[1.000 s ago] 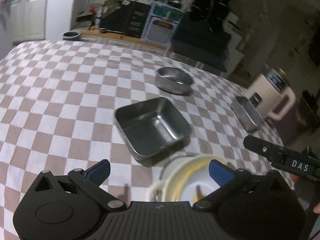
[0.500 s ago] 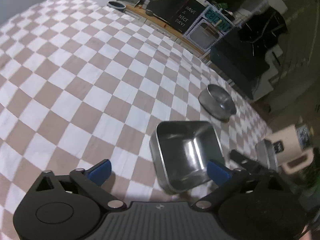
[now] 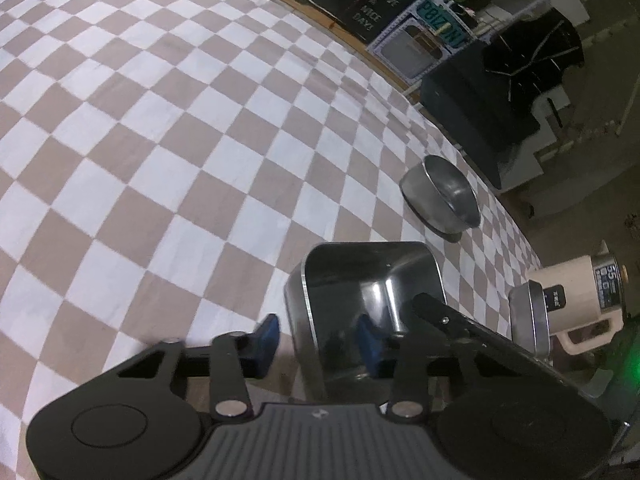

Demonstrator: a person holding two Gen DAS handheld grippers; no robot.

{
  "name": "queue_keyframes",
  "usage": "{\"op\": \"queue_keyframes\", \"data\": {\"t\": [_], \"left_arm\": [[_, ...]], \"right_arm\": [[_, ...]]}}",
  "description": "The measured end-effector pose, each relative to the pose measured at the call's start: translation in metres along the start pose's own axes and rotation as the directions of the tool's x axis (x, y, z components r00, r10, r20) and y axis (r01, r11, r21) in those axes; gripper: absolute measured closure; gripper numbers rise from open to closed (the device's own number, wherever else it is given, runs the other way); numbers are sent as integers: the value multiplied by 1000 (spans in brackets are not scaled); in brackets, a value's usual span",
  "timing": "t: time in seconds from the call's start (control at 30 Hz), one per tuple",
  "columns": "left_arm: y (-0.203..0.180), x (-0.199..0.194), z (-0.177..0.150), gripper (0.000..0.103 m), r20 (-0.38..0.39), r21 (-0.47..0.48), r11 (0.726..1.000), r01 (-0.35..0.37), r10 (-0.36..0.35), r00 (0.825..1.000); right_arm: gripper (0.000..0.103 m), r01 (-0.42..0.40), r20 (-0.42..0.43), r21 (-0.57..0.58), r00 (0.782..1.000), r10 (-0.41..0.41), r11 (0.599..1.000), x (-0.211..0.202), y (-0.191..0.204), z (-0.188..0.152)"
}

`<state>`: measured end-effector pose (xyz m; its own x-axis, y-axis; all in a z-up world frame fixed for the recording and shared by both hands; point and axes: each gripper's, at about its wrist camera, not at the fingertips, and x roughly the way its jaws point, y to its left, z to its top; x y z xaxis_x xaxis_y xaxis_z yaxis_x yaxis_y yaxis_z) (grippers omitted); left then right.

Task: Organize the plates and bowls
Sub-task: 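Move both grippers to the rim of the square steel pan, then close the left gripper on the steel pan rim while the right gripper grips it too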

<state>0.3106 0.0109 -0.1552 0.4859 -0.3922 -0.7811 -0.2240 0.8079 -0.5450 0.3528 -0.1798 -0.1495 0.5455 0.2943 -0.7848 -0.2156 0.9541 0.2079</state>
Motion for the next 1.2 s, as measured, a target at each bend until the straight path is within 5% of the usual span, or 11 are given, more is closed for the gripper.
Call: {"op": "queue_keyframes", "data": {"t": [0.07, 0.6, 0.77, 1.2], "left_arm": [[-3, 1, 0, 79, 1, 10, 1000, -14, 14, 1000], [-3, -47, -1, 79, 123, 138, 989, -58, 41, 992], [8, -74, -1, 94, 191, 139, 987, -80, 53, 980], [37, -143, -1, 94, 316, 166, 982, -92, 35, 948]], "right_arm": [[81, 0, -2, -4, 1000, 0, 1000, 3, -1, 0], [88, -60, 51, -74, 997, 64, 995, -43, 34, -10], [90, -77, 62, -107, 995, 84, 991, -60, 55, -17], [93, -185, 59, -58, 980, 189, 981, -86, 107, -33]]}}
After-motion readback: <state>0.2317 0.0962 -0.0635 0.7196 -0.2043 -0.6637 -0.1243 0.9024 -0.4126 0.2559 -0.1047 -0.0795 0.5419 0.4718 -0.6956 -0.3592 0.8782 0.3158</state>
